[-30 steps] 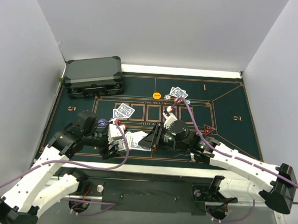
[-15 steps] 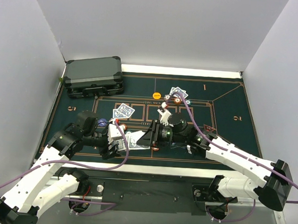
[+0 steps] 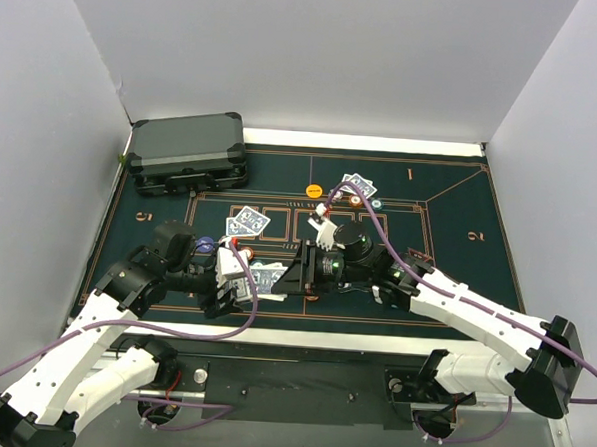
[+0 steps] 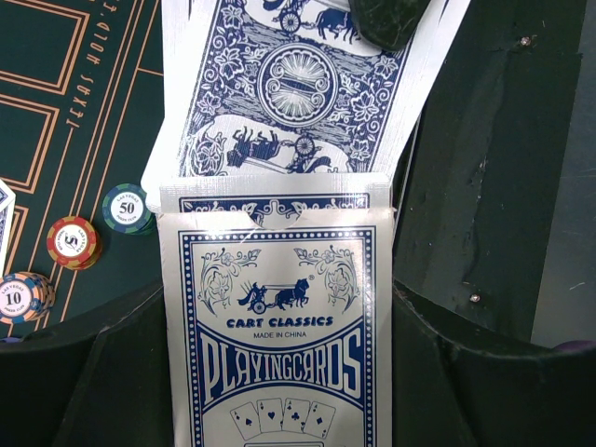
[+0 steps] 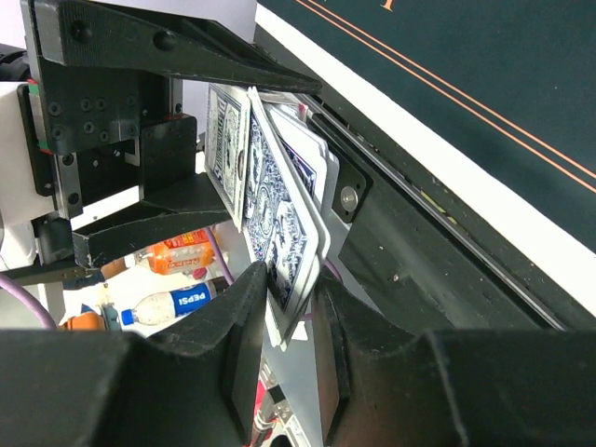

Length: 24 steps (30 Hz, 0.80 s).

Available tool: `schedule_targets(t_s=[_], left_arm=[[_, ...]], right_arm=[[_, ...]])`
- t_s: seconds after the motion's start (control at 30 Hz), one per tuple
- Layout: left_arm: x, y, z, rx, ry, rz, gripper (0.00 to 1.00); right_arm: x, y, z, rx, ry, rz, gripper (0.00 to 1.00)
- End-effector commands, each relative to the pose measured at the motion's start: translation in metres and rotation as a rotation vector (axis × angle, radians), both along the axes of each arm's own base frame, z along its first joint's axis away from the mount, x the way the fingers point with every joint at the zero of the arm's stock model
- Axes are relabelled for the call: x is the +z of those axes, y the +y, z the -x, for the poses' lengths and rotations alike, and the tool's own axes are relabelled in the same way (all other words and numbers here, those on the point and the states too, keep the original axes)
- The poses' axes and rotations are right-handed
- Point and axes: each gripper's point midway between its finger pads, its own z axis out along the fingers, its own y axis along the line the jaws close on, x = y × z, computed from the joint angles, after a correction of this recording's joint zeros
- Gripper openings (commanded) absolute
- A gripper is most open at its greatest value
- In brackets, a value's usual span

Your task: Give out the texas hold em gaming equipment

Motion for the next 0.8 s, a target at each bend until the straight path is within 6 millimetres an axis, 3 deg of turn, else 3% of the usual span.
schedule_targets(t_s=[0.0,0.23,0.43,0.6,0.77], left_arm=[[0.023,-0.009,-0.005,-0.023,-0.064,0.065,0.00],[0.024,-0.009,-0.005,-0.023,-0.064,0.065,0.00],[0.025,-0.010,-0.005,-0.026,-0.062,0.071,0.00],[0.028,-0.010,-0.005,-0.024,-0.065,0.075,0.00],[0.027,-0.012,-0.003,-0.026,-0.056,0.088,0.00]], right_arm=[[0.011,-0.001,-0.001,0.018,-0.030,-0.016,0.22],[-0.016,-0.023,0.000,-0.016,-0.046,0.115,0.28],[-0.011,-0.020,-0.003,-0.031,-0.066,0.103,0.45],[-0.001,-0.012,-0.008,-0.041,-0.069,0.080,0.45],[-0.004,-0.021,-0.005,-0.054,-0.072,0.098,0.40]])
